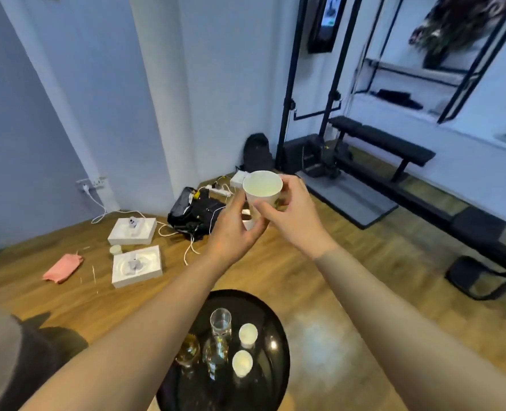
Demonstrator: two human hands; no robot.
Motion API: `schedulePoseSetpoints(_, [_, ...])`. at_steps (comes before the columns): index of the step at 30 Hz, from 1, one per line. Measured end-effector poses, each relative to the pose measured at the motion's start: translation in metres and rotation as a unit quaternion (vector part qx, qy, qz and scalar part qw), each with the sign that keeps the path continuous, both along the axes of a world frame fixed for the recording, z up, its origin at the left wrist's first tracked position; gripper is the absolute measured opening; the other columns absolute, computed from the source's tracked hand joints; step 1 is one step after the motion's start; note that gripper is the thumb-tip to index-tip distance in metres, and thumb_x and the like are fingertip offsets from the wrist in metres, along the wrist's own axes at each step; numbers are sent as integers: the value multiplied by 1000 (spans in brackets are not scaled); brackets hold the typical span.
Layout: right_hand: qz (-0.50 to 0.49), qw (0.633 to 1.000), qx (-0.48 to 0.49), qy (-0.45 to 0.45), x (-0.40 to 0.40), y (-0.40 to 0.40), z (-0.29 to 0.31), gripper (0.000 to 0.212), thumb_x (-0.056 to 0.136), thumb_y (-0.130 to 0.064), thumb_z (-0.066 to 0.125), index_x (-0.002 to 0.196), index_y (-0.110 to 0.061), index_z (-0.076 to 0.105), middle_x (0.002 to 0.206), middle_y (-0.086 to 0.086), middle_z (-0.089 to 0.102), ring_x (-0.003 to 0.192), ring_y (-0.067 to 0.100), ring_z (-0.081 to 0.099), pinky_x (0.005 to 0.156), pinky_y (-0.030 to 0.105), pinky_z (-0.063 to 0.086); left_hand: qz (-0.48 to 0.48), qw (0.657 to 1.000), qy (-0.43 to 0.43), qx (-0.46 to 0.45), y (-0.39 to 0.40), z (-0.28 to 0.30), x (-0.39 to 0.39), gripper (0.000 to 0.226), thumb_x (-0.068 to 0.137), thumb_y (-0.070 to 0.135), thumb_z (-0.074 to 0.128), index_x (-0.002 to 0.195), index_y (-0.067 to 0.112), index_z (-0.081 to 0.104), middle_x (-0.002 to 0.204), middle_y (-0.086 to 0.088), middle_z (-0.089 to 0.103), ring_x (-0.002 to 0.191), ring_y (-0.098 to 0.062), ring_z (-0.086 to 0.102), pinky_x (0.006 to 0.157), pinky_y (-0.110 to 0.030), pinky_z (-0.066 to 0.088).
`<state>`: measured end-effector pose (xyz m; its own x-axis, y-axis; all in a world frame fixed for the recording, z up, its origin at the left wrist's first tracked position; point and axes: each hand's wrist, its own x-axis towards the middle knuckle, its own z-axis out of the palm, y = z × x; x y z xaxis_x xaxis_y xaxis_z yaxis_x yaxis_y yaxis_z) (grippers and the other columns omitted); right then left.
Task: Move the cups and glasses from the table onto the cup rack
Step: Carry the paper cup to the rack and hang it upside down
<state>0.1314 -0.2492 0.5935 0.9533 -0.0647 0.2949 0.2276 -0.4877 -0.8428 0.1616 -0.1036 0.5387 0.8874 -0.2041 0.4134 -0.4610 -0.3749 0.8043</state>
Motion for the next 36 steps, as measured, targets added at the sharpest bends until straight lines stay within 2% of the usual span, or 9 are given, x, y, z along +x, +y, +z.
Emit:
schedulePoseSetpoints(5, [-58, 996, 23, -67, -11, -31, 92, 59, 84, -42, 75, 132, -18, 52, 125, 0, 57, 110, 14, 58, 92, 29, 53, -69, 994, -79, -36, -39, 98, -10, 92, 91, 40, 70, 161, 34, 10, 150, 5, 49, 130, -9, 55, 103, -41, 53])
schedulePoseSetpoints(10, [-79, 992, 4, -97, -34, -66, 135, 78, 73, -67, 66, 136, -22, 51, 122, -2, 62, 107, 16, 63, 91, 44, 56, -128, 986, -90, -51, -76, 149, -17, 107, 84, 49, 72, 161, 38, -3, 152, 9, 45, 130, -3, 52, 107, -41, 51])
schedulePoseSetpoints(15, [-85, 991, -32, -99, -62, -108, 153, 68, 86, -44, 73, 143, -24, 42, 129, -7, 58, 114, 13, 58, 92, 32, 52, -186, 976, -105, -41, -114, 171, -23, 109, 83, 47, 72, 162, 35, -2, 150, 5, 47, 129, -6, 54, 107, -42, 51])
schedulePoseSetpoints(17, [-94, 991, -19, -98, -71, -125, 155, 65, 88, -41, 73, 143, -23, 43, 127, -9, 57, 114, 14, 59, 93, 33, 53, -211, 970, -110, -40, -133, 176, -27, 113, 82, 45, 74, 162, 35, -4, 150, 4, 46, 129, -5, 54, 107, -39, 50])
schedulePoseSetpoints(21, [-129, 988, 25, -85, -94, -176, 151, 72, 80, -54, 74, 139, -28, 43, 121, -12, 60, 109, 16, 65, 91, 46, 57, -264, 959, -103, -25, -189, 180, -45, 119, 78, 49, 73, 161, 32, -11, 142, 4, 48, 121, 1, 55, 100, -20, 49])
schedulePoseSetpoints(24, [-155, 983, 47, -84, -114, -224, 147, 80, 70, -67, 72, 137, -32, 44, 123, -9, 60, 110, 18, 66, 90, 48, 58, -296, 949, -107, -21, -243, 179, -54, 118, 78, 51, 72, 162, 28, -6, 141, 5, 49, 123, 2, 53, 99, -15, 46])
schedulePoseSetpoints(29, [-197, 976, 36, -80, -141, -318, 149, 74, 76, -60, 74, 138, -32, 43, 124, -8, 58, 109, 18, 65, 89, 46, 59, -328, 938, -109, -26, -349, 177, -63, 105, 83, 40, 78, 162, 26, 10, 137, 5, 56, 122, -7, 59, 99, -37, 54])
schedulePoseSetpoints(32, [-221, 972, 2, -84, -152, -381, 155, 67, 87, -45, 73, 144, -29, 40, 117, -12, 58, 103, 18, 66, 84, 37, 59, -344, 933, -103, -41, -417, 181, -69, 104, 83, 39, 79, 162, 25, 13, 136, 4, 58, 121, -10, 61, 98, -40, 55])
schedulePoseSetpoints(36, [-244, 967, -16, -72, -164, -470, 161, 71, 86, -45, 72, 146, -30, 37, 126, -5, 58, 106, 19, 65, 90, 45, 57, -369, 924, -76, -69, -505, 192, -86, 103, 88, 24, 78, 162, 31, 7, 140, 4, 57, 118, 1, 61, 94, -20, 54])
